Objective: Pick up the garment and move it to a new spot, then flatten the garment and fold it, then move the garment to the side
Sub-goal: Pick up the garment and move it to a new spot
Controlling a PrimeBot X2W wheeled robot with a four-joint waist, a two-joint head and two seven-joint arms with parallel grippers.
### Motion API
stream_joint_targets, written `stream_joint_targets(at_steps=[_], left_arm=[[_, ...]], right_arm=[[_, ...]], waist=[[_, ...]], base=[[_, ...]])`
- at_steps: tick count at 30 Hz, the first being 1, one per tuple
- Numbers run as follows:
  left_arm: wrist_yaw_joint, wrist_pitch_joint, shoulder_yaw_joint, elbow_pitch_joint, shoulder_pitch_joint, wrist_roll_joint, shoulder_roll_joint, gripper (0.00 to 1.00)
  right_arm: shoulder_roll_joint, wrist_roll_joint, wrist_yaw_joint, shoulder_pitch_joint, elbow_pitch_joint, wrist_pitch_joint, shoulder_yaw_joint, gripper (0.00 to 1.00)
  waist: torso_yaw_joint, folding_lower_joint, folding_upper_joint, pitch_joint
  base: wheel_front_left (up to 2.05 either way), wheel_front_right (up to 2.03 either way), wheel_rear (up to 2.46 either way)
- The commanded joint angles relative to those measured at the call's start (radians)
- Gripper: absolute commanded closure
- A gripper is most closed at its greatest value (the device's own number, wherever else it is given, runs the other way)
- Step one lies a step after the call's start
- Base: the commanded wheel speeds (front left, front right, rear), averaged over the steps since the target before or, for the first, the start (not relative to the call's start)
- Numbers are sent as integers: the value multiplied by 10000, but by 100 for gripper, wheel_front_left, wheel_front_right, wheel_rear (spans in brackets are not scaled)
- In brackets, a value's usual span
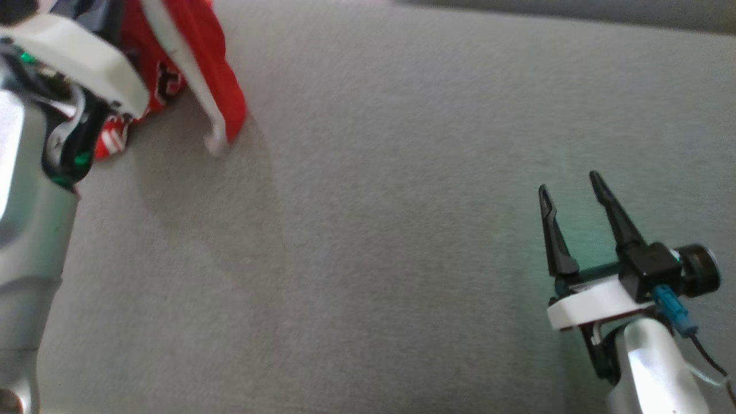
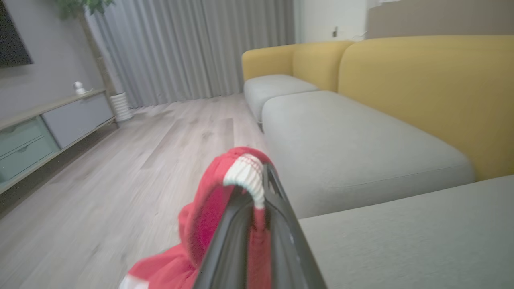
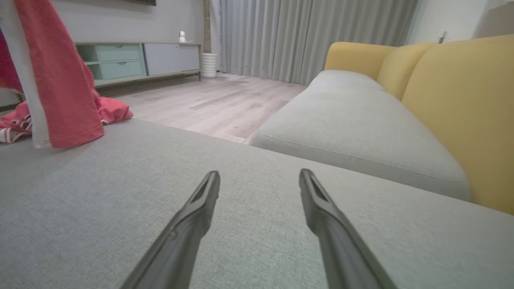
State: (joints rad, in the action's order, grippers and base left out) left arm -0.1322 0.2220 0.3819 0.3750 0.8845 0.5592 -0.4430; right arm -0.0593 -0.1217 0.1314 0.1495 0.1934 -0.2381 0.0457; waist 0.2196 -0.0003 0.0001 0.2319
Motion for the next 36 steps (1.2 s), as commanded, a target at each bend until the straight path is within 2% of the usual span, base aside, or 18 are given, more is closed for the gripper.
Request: stream_joint_targets(at_steps=[1,5,8,12,13,19,24,29,32,36], left_arm=[[16,265,-146,-772,735,-33,-492,100],[18,827,324,-1539,931,45,-165,100],[77,1112,636,-1978,1094,191,383,100],[477,1241,896,-2342,1217,390,1312,100],[477,1241,896,-2342,1217,390,1312,100],[1164,1264,1137,-2573,885,692,2406,100],[1514,804,1135,-2170,-277,873,2583,100],[1872,-379,606,-1210,-1981,1217,2524,100],[1971,-1304,298,-538,-2947,1345,2512,100],[1895,-2209,8,183,-3918,1672,2689,100]], right_arm=[[86,373,-7,-58,-139,-148,319,0],[88,887,-7,-177,105,-207,464,0],[89,1138,-7,-277,212,-226,469,0],[90,1328,-7,-341,157,-233,390,0],[90,1328,-7,-341,157,-233,390,0],[90,1447,-7,-228,-53,-235,260,0],[90,1522,-7,-13,-162,-236,242,0],[91,1546,-7,169,-269,-236,196,0],[91,1507,-7,231,-335,-236,112,0],[91,1398,-7,283,-376,-236,-20,0]], waist=[[-868,3,-1,-895],[-1617,3,-1,-1368],[-2102,3,-1,-1552],[-2593,3,-1,-1571],[-2593,3,-1,-1571],[-3001,3,-1,-1125],[-3177,3,-1,-572],[-3232,3,-1,-5],[-3184,3,-1,289],[-3043,3,-1,549]], base=[[0,0,0],[0,0,0],[0,0,0],[0,0,0],[0,0,0],[0,0,0],[0,0,0],[0,0,0],[0,0,0],[0,0,0]])
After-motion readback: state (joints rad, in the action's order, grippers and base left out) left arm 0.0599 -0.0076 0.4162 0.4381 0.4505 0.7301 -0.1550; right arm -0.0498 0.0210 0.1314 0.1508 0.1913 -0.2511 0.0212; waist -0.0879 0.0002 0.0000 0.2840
